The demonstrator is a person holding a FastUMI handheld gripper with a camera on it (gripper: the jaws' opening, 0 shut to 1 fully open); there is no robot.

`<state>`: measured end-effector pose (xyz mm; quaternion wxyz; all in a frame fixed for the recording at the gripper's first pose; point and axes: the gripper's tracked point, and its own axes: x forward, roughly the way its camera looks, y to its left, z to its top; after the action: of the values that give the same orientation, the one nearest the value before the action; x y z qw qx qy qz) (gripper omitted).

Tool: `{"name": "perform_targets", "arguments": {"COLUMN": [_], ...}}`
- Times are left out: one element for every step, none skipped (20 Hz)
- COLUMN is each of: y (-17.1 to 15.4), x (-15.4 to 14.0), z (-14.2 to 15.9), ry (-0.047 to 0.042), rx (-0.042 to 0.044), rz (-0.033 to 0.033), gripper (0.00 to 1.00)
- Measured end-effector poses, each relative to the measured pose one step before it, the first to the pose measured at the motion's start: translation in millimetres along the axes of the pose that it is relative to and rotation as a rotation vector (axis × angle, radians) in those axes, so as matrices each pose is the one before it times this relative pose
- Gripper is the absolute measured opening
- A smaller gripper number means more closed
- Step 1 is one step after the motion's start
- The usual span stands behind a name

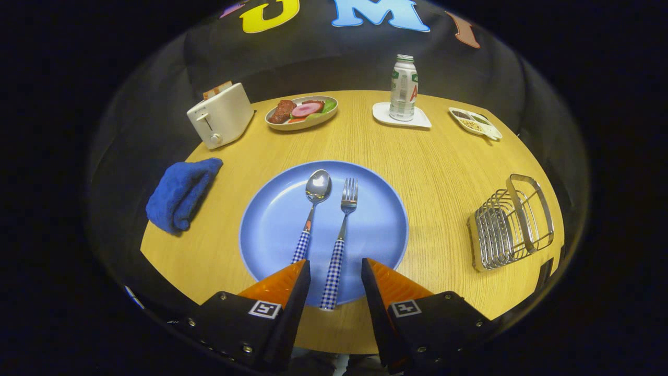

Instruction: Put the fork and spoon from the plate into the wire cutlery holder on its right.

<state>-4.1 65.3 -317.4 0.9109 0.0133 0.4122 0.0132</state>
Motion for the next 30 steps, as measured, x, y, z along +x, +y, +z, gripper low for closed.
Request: {"name": "perform_targets", "arguments": {"y": [1.22,-3.90,-5.28,2.50,4.17,-0.22,0.79,-3.94,-2.86,0.87,-0.35,-1.57,-3.36,-1.47,-2.74,-5.04,-5.80,-4.62,-6.57,-7.63,-8.27,-9.89,-11.22,-12.46,-12.95,-13.41,-13.42,-10.43,-8.71,-6.52], "x": [2.55,-2.27,10.90,3.47,2.95,2.59,4.68,-9.87,20.49,-12.32,-2.42,-2.83,-4.82,-6.43,-8.30,-7.97,-9.92,-10.60,-12.51,-12.82,-14.33,-13.88,-13.75,-13.19,-14.04,-10.83,-8.40,-7.59,-3.87,-3.34], "z": [0.20,0.34,-1.64,-3.35,-2.44,0.60,-0.03,2.62,-3.48,1.11,-0.76,-0.35,-0.68,-1.97,-2.39,-0.26,-0.15,-2.13,-2.01,-4.56,-3.09,-6.14,-7.26,-6.44,-5.04,-5.61,-4.03,-2.74,-3.62,-4.02], "ry": [0.00061,0.00202,0.00591,0.01807,0.01177,0.01362,0.00598,0.00297,0.01353,0.00857,0.02024,0.01847,0.02084,0.01616,0.02219,0.01012,0.01387,0.00978,0.01325,0.01736,0.00878,0.02020,0.02837,0.01485,0.01009,0.00894,0.01579,0.00115,0.01542,0.01635], "rx": [-0.00678,-0.01919,-0.00913,0.00194,0.00964,-0.00125,-0.01177,-0.00344,-0.00560,-0.00758,-0.00579,-0.00886,-0.00971,-0.00672,-0.01032,-0.01075,-0.01127,0.00148,0.00994,0.01105,0.02067,0.02091,0.01083,0.00807,0.00395,-0.00536,-0.00933,0.00654,0.00990,0.01583], "rz": [0.00018,-0.02221,-0.03752,-0.00128,0.00689,-0.00665,-0.00527,-0.02366,-0.00217,0.00785,0.01506,0.01325,0.00675,0.01313,0.01347,0.01117,0.00945,0.01664,0.01230,0.00760,0.01183,0.00515,-0.00143,-0.00676,-0.00836,-0.01906,-0.01809,-0.00914,-0.00267,0.00258], "gripper": [0.62,0.62,0.45,0.27,0.28,0.29,0.29,0.29,0.11,0.11,0.11,0.11,0.11,0.11,0.11,0.11,0.11,0.11,0.11,0.11,0.11,0.11,0.11,0.11,0.11,0.11,0.11,0.11,0.11,0.11]}}
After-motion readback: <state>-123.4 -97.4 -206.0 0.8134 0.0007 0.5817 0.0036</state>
